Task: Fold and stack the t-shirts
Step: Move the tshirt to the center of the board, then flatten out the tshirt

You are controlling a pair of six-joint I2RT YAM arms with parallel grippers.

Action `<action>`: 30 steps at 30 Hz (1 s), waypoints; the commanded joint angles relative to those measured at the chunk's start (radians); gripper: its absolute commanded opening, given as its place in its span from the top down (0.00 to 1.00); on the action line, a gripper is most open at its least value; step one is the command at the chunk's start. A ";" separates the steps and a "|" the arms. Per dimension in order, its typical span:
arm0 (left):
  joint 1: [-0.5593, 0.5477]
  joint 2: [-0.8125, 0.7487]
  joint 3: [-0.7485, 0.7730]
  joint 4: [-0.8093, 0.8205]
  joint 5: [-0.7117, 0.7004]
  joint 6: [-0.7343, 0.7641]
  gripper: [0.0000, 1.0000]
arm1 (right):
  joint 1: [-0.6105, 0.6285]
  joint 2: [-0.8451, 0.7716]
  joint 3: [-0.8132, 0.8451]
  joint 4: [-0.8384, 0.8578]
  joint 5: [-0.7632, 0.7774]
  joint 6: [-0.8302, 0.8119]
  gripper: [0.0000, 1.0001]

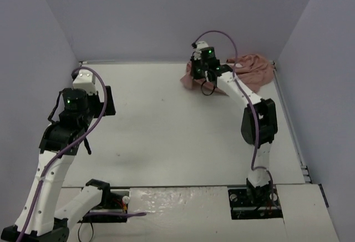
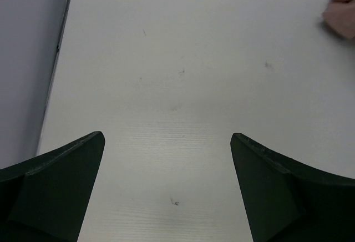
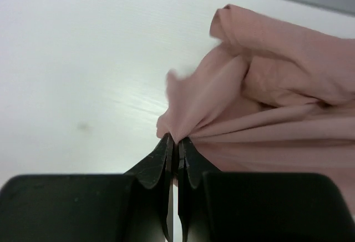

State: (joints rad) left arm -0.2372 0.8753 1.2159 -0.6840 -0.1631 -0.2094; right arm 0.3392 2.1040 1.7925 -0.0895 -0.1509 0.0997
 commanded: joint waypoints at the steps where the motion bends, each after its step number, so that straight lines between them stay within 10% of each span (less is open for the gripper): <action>1: -0.010 0.006 0.054 0.041 -0.016 0.021 0.03 | 0.195 -0.167 -0.053 0.042 -0.003 0.051 0.99; 9: -0.011 0.019 -0.001 0.050 0.001 -0.065 0.03 | 0.304 -0.199 -0.200 0.039 0.045 0.129 0.20; 15: -0.010 0.064 -0.116 0.099 -0.008 -0.147 0.03 | 0.208 -0.364 -0.384 0.032 0.265 0.175 0.20; 30: 0.031 0.214 -0.209 0.188 -0.055 -0.205 0.03 | 0.263 -0.396 -0.644 0.027 0.086 0.362 0.33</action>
State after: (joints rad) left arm -0.2209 1.0758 0.9890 -0.5824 -0.1913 -0.3853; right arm 0.5263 1.7138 1.1721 -0.0870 -0.0735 0.3761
